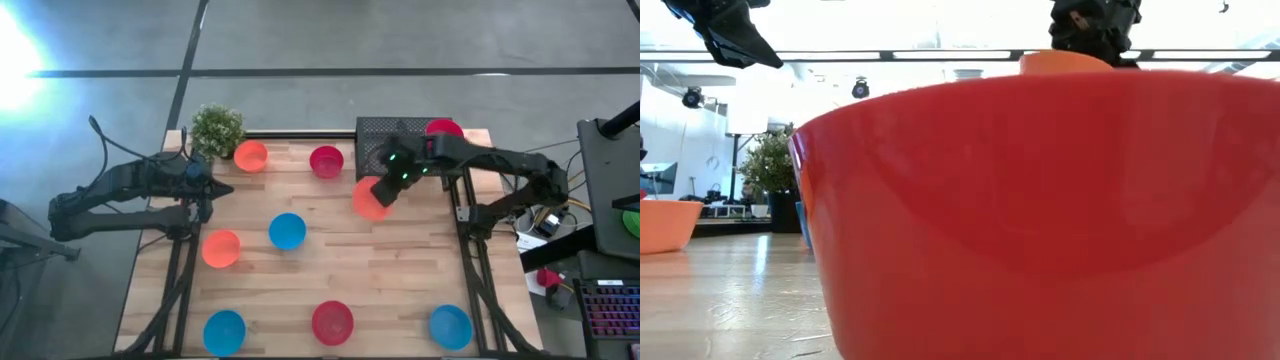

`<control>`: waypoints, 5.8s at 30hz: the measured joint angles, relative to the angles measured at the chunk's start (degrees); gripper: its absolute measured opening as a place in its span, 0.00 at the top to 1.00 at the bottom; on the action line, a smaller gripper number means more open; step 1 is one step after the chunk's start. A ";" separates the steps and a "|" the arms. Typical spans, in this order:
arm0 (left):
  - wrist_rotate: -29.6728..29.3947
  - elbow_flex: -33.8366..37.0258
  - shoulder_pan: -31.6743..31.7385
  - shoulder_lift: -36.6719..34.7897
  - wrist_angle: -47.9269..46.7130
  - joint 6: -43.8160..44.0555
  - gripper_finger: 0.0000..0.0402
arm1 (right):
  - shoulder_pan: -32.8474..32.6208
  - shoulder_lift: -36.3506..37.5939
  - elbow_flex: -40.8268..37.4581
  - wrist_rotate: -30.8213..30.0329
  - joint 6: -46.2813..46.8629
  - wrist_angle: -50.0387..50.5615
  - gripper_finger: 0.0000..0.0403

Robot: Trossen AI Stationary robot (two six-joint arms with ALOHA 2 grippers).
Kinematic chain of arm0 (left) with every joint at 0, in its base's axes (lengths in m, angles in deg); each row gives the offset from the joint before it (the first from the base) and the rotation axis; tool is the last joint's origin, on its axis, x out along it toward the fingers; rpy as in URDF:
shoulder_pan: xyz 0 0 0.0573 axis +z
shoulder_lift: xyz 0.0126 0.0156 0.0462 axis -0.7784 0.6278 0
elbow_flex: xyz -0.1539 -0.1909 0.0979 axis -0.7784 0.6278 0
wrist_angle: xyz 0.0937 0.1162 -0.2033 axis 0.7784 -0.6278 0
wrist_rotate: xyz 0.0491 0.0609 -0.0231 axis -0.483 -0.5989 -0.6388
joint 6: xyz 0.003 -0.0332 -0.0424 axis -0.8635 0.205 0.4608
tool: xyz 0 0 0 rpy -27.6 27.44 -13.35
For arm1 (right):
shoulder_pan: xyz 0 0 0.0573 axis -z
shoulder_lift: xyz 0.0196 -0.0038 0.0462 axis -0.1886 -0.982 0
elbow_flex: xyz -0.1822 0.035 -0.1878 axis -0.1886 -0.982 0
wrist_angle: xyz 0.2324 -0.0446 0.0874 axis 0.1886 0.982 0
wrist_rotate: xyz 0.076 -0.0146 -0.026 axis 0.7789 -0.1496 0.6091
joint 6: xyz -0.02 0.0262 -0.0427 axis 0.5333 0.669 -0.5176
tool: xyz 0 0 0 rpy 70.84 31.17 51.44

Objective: Pick & Place Mini bowls
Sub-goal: Put the middle orange bowl on the shelf, then put the top blue bowl on the shelf

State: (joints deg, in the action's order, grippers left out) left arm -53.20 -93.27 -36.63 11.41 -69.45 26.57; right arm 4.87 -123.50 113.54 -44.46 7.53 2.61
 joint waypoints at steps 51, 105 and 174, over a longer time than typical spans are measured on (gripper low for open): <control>0.02 0.00 -0.02 0.00 1.29 0.46 1.00 | 38.43 -24.49 29.03 -9.75 -40.37 23.22 0.98; -0.09 0.00 -0.01 0.00 1.27 0.66 1.00 | 35.94 -24.20 38.41 5.58 -36.49 15.51 0.70; 0.61 -1.53 0.00 5.72 1.82 1.20 1.00 | 8.70 6.50 25.63 4.28 -32.36 10.19 0.80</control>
State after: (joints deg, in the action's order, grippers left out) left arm -52.59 -94.79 -36.63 17.13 -67.63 27.77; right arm 13.57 -117.00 139.17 -40.17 -24.83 12.80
